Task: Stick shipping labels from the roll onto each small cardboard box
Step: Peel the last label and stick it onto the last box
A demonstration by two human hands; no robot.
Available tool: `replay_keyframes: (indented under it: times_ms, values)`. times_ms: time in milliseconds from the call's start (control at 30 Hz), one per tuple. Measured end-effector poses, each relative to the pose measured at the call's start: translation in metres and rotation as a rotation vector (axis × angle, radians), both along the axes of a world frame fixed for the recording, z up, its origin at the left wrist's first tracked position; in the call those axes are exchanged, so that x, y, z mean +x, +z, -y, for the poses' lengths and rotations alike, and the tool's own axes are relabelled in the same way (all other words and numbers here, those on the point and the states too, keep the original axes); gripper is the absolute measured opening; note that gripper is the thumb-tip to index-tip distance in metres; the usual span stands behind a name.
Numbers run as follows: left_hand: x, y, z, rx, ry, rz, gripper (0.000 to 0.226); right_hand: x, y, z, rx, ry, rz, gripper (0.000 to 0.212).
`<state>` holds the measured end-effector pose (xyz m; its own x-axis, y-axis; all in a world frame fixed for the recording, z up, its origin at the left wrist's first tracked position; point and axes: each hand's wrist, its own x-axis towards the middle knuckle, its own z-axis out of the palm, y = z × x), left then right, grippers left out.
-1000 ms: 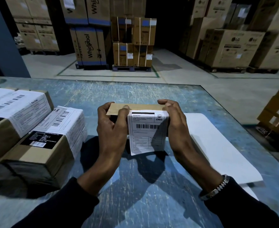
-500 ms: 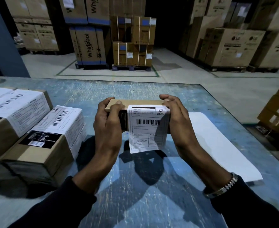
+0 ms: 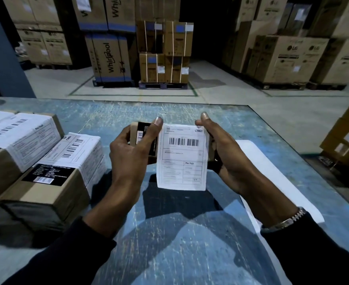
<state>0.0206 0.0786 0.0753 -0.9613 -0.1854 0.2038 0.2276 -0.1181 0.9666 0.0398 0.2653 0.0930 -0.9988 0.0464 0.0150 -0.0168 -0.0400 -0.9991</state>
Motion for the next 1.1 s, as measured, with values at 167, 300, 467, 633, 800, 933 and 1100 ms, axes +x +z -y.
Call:
replay_keyframes:
  times_ms: [167, 300, 467, 633, 800, 933, 1100]
  values:
    - [-0.002, 0.005, 0.006, 0.088, -0.037, 0.168, 0.048, -0.002, 0.002, -0.009, 0.066, 0.089, -0.055, 0.034]
    - [-0.007, 0.009, 0.010, 0.021, -0.095, 0.163, 0.037, -0.005, 0.005, -0.015, 0.000, -0.008, -0.035, 0.026]
    - [-0.011, 0.009, 0.012, -0.065, -0.243, 0.001, 0.037, -0.001, 0.010, -0.022, -0.236, -0.068, 0.138, 0.031]
    - [-0.018, -0.001, 0.023, -0.314, -0.314, -0.297, 0.095, 0.000, 0.013, -0.029, -0.304, -0.113, 0.244, 0.041]
    - [-0.027, -0.010, 0.027, -1.145, -0.219, -0.818, 0.102, -0.002, 0.010, -0.034, -0.251, -0.138, 0.271, 0.036]
    - [-0.030, -0.015, 0.028, -1.083, -0.170, -0.776, 0.067, -0.004, 0.008, -0.036, -0.167, -0.041, 0.319, 0.029]
    - [-0.025, -0.008, 0.030, -0.771, -0.239, -0.639, 0.062, -0.004, 0.012, -0.060, 0.177, 0.103, 0.194, 0.078]
